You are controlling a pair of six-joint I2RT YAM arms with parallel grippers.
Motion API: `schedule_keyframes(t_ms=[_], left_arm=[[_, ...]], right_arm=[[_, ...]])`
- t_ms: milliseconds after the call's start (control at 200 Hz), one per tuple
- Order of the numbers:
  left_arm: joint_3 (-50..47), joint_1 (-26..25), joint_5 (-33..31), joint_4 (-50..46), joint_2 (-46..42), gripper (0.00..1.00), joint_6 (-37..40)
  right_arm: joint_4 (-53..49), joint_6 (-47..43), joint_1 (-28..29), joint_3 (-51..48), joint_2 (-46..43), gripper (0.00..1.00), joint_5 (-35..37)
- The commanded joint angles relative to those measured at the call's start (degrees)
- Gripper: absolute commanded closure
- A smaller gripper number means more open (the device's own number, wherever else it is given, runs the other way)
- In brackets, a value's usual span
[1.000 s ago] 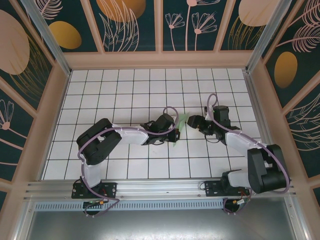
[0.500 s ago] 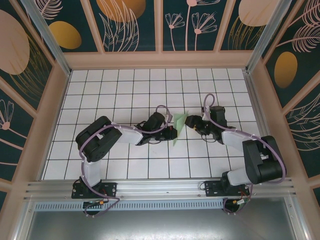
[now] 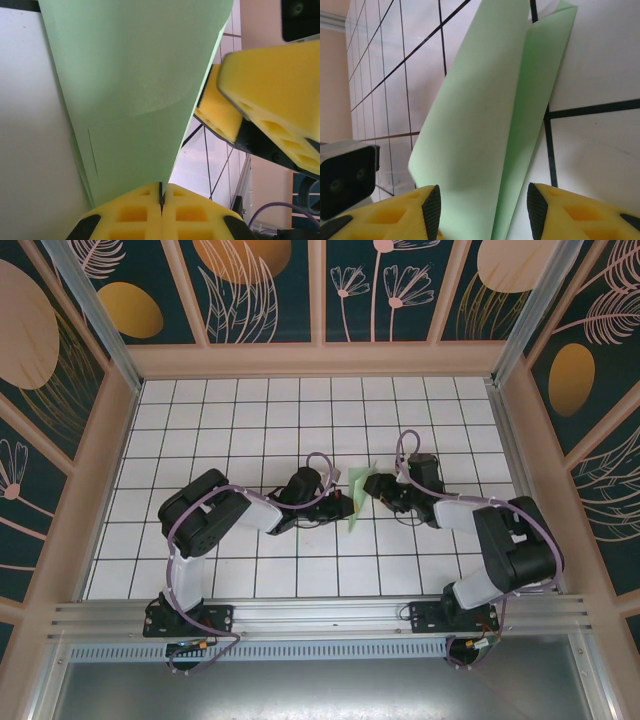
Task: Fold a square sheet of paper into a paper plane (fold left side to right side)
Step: Fold the wing for the fifth time at the center of the table.
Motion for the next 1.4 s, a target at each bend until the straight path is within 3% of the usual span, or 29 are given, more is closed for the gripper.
schedule_keyframes(t_ms=[0, 420, 811, 936, 1036, 1256, 1396], left_arm=[[-0.31, 0.33, 1.42, 2.99, 1.17, 0.94, -1.36], [0.55, 0.32, 1.68, 3.04, 2.50, 0.90, -2.77], [1.43, 0.51, 0.69, 0.27, 0.84, 0.73, -1.16], [1.71, 0.60, 0.20, -0.45, 0.78, 0.72, -0.71], [1.90, 0.91, 0.17, -0.28, 1.00, 0.76, -0.49], [1.89, 2.02, -0.23, 0.06, 1.01, 0.95, 0.14], [1.93, 2.07, 0.19, 0.33, 1.31, 0.99, 0.74]], right_arm=[[4.02, 2.20, 0.72, 0.06, 2.00, 0.49, 1.68], [-0.52, 3.94, 1.78, 4.00, 8.12, 0.55, 4.38], [-6.40, 2.90, 2.01, 5.88, 12.13, 0.58, 5.77], [-7.00, 2.56, 2.17, 6.27, 12.07, 0.59, 6.15], [-7.72, 2.13, 2.30, 6.54, 11.92, 0.59, 6.33], [-5.94, 0.09, 1.81, 6.27, 8.85, 0.58, 5.15], [-3.83, -2.14, 0.11, 6.03, 4.41, 0.54, 2.81]])
